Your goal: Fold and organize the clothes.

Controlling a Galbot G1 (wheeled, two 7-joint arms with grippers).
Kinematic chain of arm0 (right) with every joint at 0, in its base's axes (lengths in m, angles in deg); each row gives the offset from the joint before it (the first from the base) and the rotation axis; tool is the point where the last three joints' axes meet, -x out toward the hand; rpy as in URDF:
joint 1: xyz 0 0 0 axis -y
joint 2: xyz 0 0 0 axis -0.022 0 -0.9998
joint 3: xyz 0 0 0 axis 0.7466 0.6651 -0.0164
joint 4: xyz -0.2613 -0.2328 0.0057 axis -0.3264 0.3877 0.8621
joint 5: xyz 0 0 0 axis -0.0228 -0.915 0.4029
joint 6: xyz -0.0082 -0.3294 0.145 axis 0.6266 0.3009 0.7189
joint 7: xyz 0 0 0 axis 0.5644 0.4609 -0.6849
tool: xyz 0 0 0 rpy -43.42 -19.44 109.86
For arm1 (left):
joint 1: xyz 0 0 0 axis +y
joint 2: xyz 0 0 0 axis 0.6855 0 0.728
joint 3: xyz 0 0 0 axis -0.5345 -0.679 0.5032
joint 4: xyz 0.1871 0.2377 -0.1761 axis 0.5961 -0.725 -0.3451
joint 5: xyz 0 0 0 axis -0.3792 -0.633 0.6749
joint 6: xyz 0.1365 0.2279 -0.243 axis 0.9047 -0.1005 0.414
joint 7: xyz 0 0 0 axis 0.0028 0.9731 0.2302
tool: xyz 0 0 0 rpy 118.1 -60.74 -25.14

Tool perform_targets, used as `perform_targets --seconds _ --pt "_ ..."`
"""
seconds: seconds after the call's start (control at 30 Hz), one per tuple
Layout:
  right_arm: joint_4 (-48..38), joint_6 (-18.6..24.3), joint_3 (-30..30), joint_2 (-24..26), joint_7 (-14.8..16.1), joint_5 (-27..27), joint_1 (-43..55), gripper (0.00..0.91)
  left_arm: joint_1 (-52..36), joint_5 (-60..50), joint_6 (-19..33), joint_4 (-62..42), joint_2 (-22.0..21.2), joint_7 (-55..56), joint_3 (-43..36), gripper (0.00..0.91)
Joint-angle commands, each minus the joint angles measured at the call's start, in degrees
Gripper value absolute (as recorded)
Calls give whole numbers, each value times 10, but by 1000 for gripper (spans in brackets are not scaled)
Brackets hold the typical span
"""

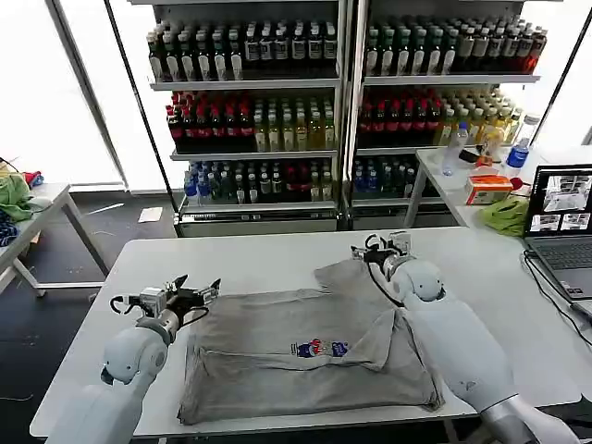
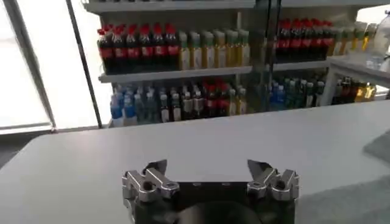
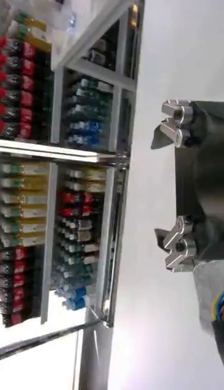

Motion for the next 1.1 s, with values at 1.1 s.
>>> perform_targets --seconds 1.1 --pt "-29 -1 -3 -19 -12 -6 -18 907 11 9 -19 -40 -6 9 -7 736"
